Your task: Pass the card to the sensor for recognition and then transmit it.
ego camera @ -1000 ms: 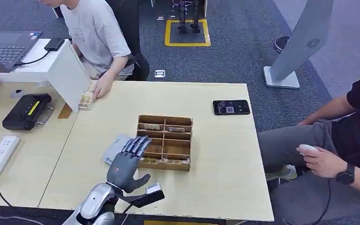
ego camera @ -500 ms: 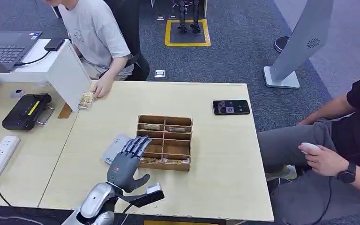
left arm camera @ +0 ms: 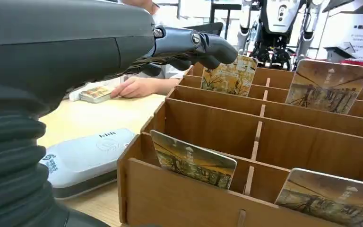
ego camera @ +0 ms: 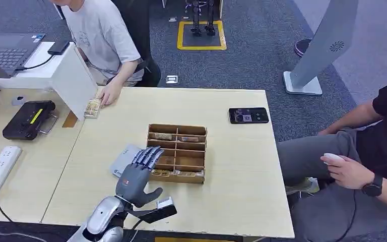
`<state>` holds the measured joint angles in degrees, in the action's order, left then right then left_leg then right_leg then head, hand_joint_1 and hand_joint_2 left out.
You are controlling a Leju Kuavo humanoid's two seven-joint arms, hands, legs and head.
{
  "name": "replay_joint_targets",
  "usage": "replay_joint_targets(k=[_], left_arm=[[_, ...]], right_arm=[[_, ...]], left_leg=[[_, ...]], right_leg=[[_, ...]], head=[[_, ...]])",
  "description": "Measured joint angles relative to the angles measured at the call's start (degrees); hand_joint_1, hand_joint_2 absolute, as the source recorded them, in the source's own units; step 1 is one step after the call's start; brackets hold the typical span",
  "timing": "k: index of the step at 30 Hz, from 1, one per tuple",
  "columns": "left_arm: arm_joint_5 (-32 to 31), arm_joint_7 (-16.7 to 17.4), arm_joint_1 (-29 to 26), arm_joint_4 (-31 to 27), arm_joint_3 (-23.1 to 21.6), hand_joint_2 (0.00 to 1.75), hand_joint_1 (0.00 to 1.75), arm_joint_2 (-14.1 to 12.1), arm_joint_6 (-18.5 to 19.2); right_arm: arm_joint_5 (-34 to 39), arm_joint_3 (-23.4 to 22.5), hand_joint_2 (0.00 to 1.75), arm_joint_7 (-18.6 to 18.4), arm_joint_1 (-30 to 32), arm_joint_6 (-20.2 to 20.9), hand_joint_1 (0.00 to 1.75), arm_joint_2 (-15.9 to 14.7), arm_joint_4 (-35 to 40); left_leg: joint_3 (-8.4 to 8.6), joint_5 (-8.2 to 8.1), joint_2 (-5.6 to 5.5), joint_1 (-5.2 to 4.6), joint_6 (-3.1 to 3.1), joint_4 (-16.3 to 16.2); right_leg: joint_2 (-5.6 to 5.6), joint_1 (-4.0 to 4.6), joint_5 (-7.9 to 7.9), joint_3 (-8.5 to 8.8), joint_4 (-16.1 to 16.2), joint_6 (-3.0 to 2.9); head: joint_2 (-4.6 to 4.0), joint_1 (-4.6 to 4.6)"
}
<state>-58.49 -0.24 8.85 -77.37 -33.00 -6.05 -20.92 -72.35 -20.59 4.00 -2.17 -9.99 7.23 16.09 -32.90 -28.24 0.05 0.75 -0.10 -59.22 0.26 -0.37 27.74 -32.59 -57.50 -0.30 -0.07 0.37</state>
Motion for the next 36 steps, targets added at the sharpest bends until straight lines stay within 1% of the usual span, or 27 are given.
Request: replay_joint_targets(k=[9, 24, 25, 26, 27, 31, 36], left_arm=[[0.13, 0.00, 0.21, 0.02, 0.00, 1.75, 0.00, 0.24, 0.02], [0.92, -0.79, 0.40, 0.63, 0.00, 1.75, 0.00, 0.26, 0.85], [0.98, -0.81, 0.39, 0.63, 0.00, 1.75, 0.21, 0.26, 0.87], [1.05, -0.81, 0.40, 0.65, 0.00, 1.75, 1.24, 0.28, 0.87], [1.09, -0.85, 0.42, 0.70, 0.00, 1.75, 1.75, 0.28, 0.90], [1.75, -1.31, 0.46, 0.81, 0.00, 1.75, 1.75, 0.28, 1.75], [1.77, -1.46, 0.48, 0.81, 0.00, 1.75, 1.75, 0.28, 1.90]], right_arm=[[0.18, 0.76, 1.75, -0.02, -0.02, -0.02, 0.00, -0.11, 0.02], [3.43, 3.04, 1.75, -0.13, -0.18, -0.09, 0.00, -1.03, 0.07], [3.56, 3.24, 1.75, -0.09, -0.19, -0.09, 0.00, -1.09, 0.07], [3.72, 3.43, 1.75, -0.07, -0.20, -0.09, 0.00, -1.16, 0.06], [3.85, 3.54, 1.75, -0.07, -0.21, -0.09, 0.00, -1.20, 0.07], [4.22, 3.91, 1.75, -0.04, -0.20, -0.13, 0.00, -1.27, 0.02], [4.46, 4.52, 1.75, -0.02, -0.20, -0.19, 0.00, -1.27, -0.02]], left_leg=[[0.00, 0.00, 0.00, 0.00, 0.00, 0.00], [0.00, 0.00, 0.00, 0.00, 0.00, 0.00], [0.00, 0.00, 0.00, 0.00, 0.00, 0.00], [0.00, 0.00, 0.00, 0.00, 0.00, 0.00], [0.00, 0.00, 0.00, 0.00, 0.00, 0.00], [0.00, 0.00, 0.00, 0.00, 0.00, 0.00], [0.00, 0.00, 0.00, 0.00, 0.00, 0.00]], right_leg=[[0.00, 0.00, 0.00, 0.00, 0.00, 0.00], [0.00, 0.00, 0.00, 0.00, 0.00, 0.00], [0.00, 0.00, 0.00, 0.00, 0.00, 0.00], [0.00, 0.00, 0.00, 0.00, 0.00, 0.00], [0.00, 0.00, 0.00, 0.00, 0.00, 0.00], [0.00, 0.00, 0.00, 0.00, 0.00, 0.00], [0.00, 0.00, 0.00, 0.00, 0.00, 0.00]], head=[[0.00, 0.00], [0.00, 0.00], [0.00, 0.02], [0.00, 0.02], [0.00, 0.00], [0.00, 0.00], [0.00, 0.00]])
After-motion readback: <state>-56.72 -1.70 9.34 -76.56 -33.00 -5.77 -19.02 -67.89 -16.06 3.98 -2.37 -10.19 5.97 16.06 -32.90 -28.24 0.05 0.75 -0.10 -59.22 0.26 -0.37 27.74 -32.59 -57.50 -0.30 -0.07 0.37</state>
